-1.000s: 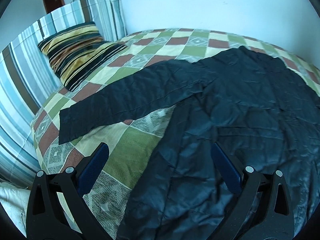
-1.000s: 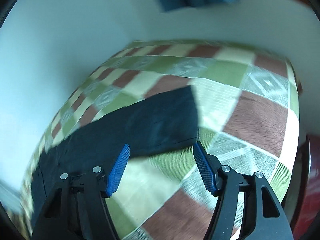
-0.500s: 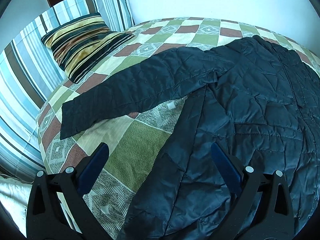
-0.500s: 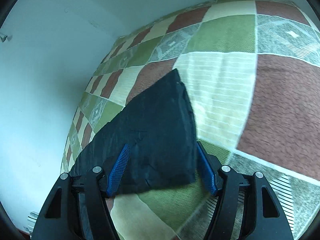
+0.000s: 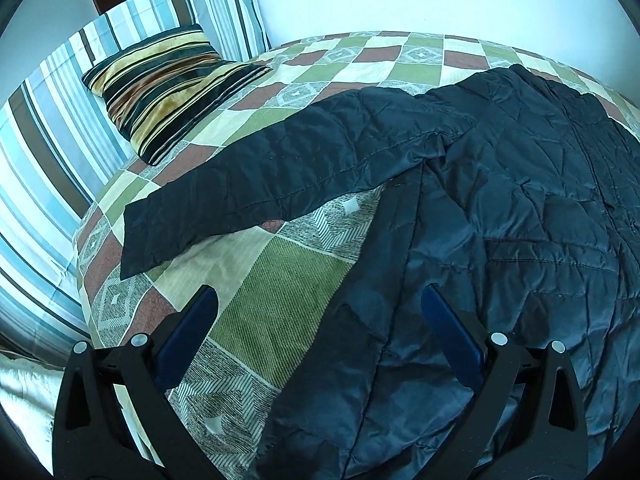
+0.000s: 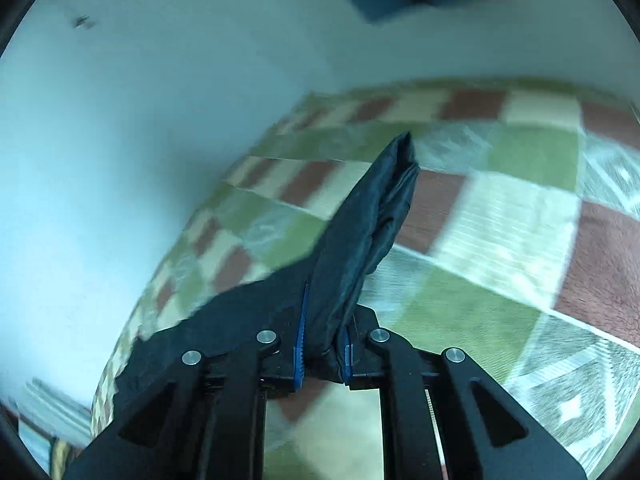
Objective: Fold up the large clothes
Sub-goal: 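Grasp the jacket sleeve with the right tool and fold it across the body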
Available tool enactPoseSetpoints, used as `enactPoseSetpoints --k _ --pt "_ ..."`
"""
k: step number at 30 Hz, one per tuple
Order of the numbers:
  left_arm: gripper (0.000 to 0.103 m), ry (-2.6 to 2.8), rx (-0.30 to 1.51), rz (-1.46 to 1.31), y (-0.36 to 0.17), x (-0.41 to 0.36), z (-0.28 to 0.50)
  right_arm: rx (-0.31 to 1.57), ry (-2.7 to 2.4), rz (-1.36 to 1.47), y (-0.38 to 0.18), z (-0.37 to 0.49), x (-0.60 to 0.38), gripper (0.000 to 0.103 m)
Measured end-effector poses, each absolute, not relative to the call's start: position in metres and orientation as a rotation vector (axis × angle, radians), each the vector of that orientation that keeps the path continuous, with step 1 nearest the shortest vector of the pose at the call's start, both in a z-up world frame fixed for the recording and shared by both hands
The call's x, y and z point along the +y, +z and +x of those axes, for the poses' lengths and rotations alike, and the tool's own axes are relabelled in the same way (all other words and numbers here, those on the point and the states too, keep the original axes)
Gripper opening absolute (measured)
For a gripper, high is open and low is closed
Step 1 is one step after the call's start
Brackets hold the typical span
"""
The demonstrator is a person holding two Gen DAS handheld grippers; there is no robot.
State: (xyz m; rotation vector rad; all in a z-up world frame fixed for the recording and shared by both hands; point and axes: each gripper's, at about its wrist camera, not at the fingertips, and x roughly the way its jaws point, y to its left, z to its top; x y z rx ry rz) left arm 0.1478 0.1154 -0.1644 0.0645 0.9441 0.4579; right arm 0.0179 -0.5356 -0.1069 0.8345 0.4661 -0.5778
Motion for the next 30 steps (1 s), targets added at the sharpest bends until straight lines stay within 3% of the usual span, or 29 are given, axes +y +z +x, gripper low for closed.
enactPoseSetpoints --k 6,12,30 --pt "0.101 0.463 0.958 0.036 -0.171 0.132 0.145 0.475 -0.383 0.696 -0.061 0.086 -0.463 0.013" --pt "0.101 0.466 0.961 0.011 -0.176 0.147 0.144 0.540 -0.207 0.610 -0.055 0.165 -0.380 0.013" --pt "0.101 0.454 0.963 0.036 -0.198 0.149 0.146 0.839 0.186 0.375 -0.130 0.296 -0.137 0.013"
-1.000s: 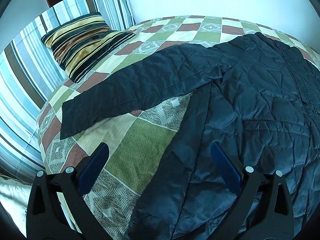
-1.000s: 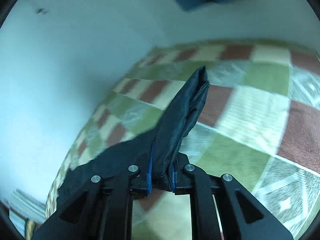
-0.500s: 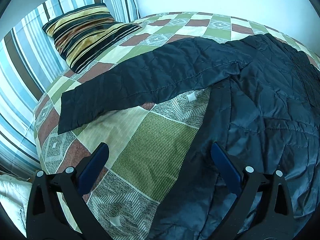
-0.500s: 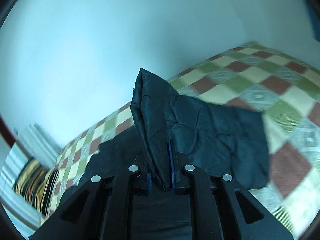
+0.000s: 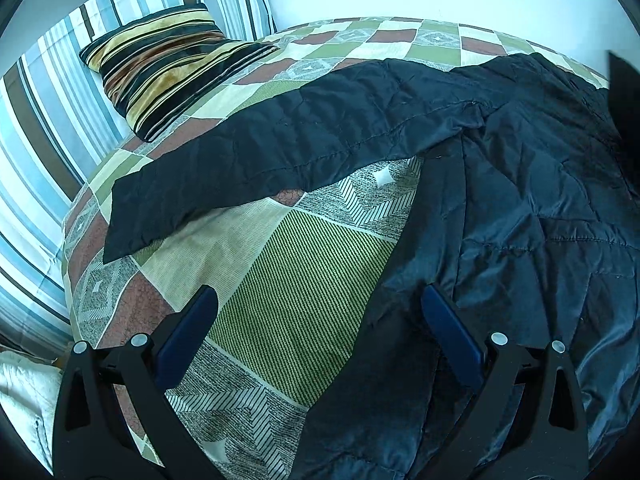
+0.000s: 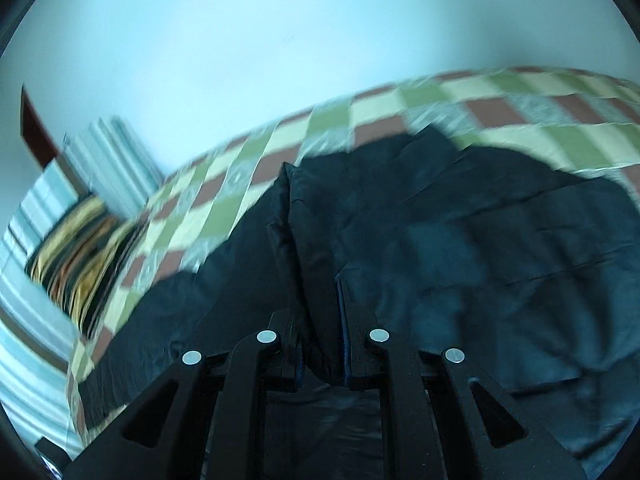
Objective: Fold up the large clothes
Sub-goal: 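Grasp the jacket sleeve with the right tool and fold it across the body, then open the right tool and release the folded sleeve onto the jacket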
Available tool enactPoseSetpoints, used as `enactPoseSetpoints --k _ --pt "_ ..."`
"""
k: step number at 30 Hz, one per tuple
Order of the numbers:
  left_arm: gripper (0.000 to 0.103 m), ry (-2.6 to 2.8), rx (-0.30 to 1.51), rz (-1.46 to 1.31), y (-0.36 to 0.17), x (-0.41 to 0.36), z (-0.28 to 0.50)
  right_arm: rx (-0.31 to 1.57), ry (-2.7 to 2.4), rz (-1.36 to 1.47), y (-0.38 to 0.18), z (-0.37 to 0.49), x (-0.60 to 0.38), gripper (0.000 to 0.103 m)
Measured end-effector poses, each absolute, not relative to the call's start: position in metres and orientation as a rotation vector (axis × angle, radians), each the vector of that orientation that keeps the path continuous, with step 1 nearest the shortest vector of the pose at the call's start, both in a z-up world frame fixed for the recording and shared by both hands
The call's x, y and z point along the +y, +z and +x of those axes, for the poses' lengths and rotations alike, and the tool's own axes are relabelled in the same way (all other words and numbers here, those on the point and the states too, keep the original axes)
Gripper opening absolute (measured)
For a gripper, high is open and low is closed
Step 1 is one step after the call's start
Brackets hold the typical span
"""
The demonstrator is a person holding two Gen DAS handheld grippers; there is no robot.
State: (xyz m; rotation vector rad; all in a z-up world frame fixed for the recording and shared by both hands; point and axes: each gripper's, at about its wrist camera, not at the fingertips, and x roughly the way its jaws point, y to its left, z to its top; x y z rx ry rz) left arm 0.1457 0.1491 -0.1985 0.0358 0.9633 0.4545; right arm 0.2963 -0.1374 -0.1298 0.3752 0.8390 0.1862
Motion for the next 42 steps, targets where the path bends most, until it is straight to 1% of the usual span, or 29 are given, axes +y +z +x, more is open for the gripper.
enactPoseSetpoints --k 8,11,14,15,16,17,21,24,26,29,33,39,41,42 --pt "0.101 0.457 0.956 0.049 -0.202 0.147 0.146 1.009 0.196 0.278 -0.179 0.315 -0.096 0.013" --pt "0.101 0.457 0.956 0.050 -0.202 0.147 0.146 1.032 0.199 0.240 -0.185 0.318 -0.088 0.014" --pt "0.101 0.460 0.955 0.058 -0.203 0.147 0.147 1.017 0.226 0.244 -0.179 0.314 -0.088 0.026" --pt "0.101 0.461 0.954 0.059 -0.203 0.147 0.147 1.016 0.250 0.251 -0.174 0.309 -0.089 0.038" --pt "0.101 0.460 0.953 0.059 -0.203 0.147 0.147 1.006 0.261 0.259 -0.169 0.304 -0.091 0.046" --pt "0.101 0.460 0.953 0.057 -0.203 0.147 0.147 0.988 0.268 0.265 -0.162 0.298 -0.094 0.047" --pt "0.101 0.459 0.954 0.051 -0.203 0.147 0.146 0.885 0.247 0.267 -0.127 0.259 -0.128 0.047" --pt "0.101 0.460 0.952 0.049 -0.204 0.147 0.146 0.819 0.113 0.225 -0.108 0.237 -0.178 0.047" --pt "0.101 0.460 0.952 0.050 -0.203 0.147 0.146 0.799 -0.026 0.186 -0.105 0.226 -0.216 0.046" --pt "0.101 0.460 0.953 0.049 -0.204 0.147 0.146 0.829 -0.253 0.159 -0.116 0.220 -0.275 0.045" --pt "0.101 0.464 0.952 0.055 -0.203 0.148 0.145 0.901 -0.403 0.237 -0.148 0.216 -0.336 0.045" --pt "0.101 0.469 0.959 0.068 -0.204 0.147 0.146 0.957 -0.405 0.245 -0.194 0.217 -0.349 0.045" --pt "0.101 0.469 0.963 0.064 -0.204 0.148 0.146 0.942 -0.418 0.213 -0.202 0.217 -0.348 0.049" --pt "0.101 0.469 0.964 0.063 -0.205 0.148 0.147 0.936 -0.434 0.196 -0.204 0.218 -0.347 0.053"
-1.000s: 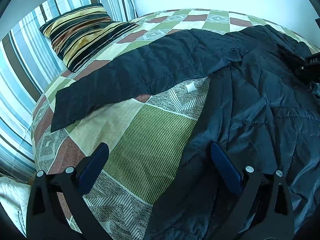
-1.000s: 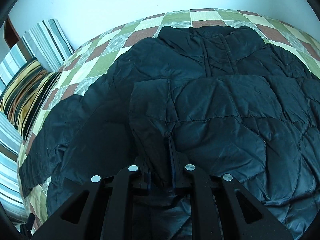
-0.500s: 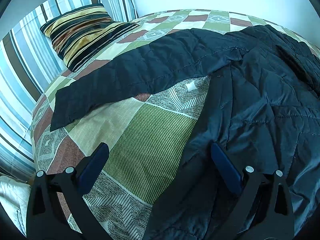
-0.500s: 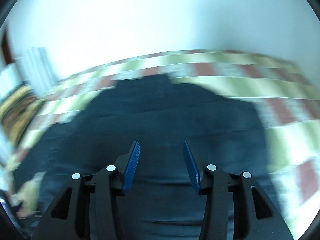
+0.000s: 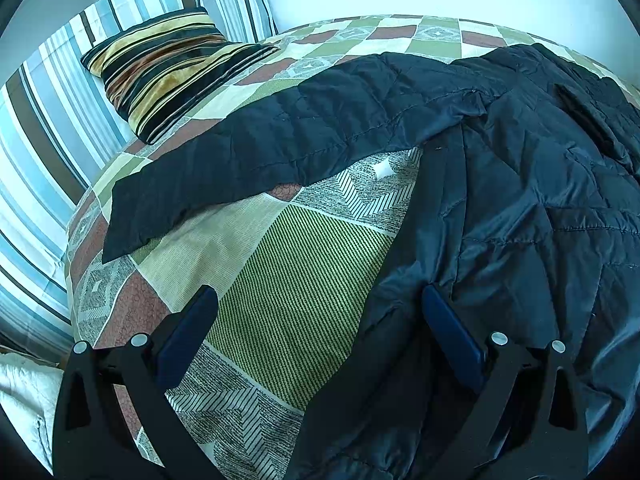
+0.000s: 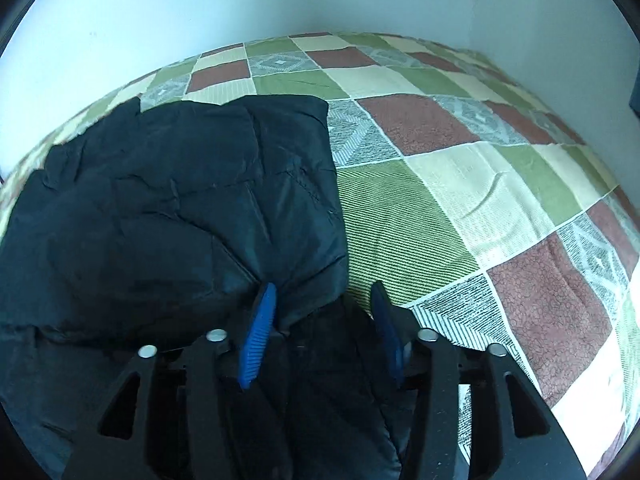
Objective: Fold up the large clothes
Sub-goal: 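Open the right tool and release the folded sleeve onto the jacket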
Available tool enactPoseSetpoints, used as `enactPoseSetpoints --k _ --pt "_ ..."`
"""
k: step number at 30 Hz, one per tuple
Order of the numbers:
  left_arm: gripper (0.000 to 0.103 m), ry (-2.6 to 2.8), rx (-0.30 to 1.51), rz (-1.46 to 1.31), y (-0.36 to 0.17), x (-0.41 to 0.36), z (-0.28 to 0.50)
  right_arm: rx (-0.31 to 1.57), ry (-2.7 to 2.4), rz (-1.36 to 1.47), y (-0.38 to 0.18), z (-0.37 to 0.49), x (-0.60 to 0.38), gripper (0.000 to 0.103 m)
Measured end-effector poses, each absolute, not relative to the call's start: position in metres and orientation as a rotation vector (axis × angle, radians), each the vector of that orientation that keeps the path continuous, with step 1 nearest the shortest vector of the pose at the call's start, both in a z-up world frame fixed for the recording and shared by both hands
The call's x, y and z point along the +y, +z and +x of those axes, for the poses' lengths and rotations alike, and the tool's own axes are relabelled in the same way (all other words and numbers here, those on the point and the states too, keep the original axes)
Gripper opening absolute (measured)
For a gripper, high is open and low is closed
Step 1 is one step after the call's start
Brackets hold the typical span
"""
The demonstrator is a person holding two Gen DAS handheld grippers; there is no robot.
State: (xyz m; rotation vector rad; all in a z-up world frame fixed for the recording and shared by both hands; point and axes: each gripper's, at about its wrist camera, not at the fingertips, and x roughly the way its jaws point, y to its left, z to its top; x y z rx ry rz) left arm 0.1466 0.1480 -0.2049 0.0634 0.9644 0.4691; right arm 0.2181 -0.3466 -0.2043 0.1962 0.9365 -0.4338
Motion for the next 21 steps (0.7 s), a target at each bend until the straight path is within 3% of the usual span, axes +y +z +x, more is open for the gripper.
enactPoseSetpoints --k 9,21 --pt "0.101 0.433 0.997 -0.013 -0.210 0.160 0.150 0.919 -0.474 0.262 -0.208 0.209 -0.357 0.078" --pt "0.101 0.433 0.870 -0.279 -0.178 0.248 0.112 0.916 -0.543 0.209 -0.207 0.209 -0.352 0.091"
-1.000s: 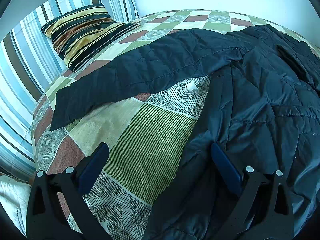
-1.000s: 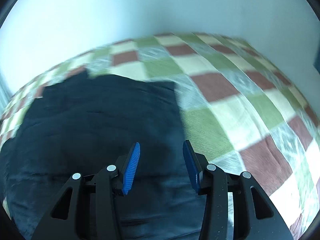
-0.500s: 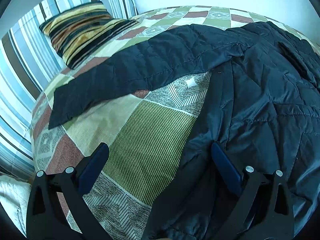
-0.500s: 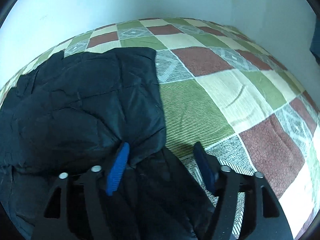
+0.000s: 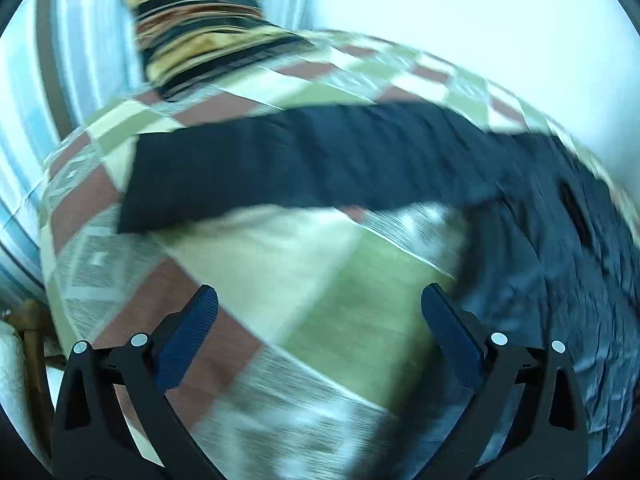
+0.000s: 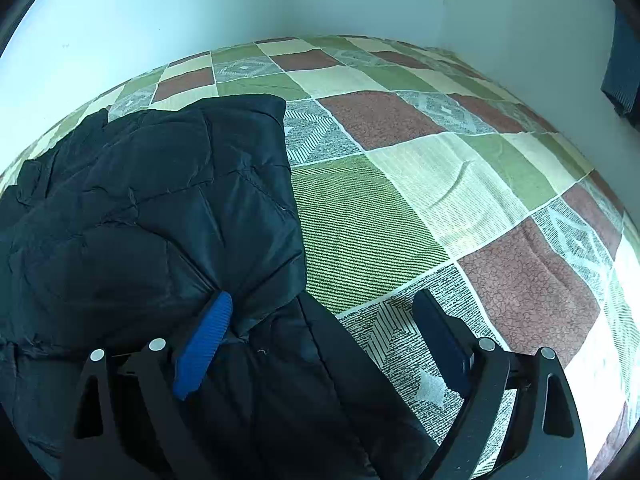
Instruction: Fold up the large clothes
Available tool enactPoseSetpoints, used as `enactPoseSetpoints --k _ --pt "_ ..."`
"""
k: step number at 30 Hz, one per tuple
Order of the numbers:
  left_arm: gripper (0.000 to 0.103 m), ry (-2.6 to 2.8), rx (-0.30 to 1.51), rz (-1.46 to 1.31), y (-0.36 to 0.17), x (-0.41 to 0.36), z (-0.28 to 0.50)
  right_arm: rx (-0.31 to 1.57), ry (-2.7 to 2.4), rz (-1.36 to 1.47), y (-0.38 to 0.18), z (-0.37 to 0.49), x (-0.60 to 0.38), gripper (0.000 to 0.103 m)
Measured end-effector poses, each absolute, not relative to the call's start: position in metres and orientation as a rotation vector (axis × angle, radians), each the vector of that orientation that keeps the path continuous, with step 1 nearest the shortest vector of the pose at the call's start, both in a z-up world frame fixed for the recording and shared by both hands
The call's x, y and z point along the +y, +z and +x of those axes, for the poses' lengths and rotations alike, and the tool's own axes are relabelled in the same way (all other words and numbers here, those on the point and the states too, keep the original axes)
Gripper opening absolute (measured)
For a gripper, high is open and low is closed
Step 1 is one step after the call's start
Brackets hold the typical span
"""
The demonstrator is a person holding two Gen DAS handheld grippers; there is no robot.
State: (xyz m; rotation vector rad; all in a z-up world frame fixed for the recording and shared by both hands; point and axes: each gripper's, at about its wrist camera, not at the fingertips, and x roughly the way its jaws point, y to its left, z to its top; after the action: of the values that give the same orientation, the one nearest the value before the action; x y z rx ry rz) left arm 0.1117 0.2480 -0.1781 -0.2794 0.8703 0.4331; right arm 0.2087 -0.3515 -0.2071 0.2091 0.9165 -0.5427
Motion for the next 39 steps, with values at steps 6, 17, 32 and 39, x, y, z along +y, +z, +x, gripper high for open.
enactPoseSetpoints --k 6,17,32,39 --pt "0.101 0.502 0.823 -0.512 -0.179 0.336 0.093 0.915 -0.561 0.181 -0.206 0.209 -0.350 0.092" --pt "0.072 0.438 0.743 -0.762 -0.208 0.424 0.097 0.915 -0.574 0.160 -0.205 0.211 -0.347 0.092" --pt "0.008 0.422 0.739 -0.672 -0.197 0.418 0.111 0.914 -0.575 0.160 -0.204 0.210 -0.346 0.092" --pt "0.007 0.313 0.652 -0.524 -0.135 0.362 0.127 0.911 -0.570 0.172 -0.204 0.209 -0.347 0.092"
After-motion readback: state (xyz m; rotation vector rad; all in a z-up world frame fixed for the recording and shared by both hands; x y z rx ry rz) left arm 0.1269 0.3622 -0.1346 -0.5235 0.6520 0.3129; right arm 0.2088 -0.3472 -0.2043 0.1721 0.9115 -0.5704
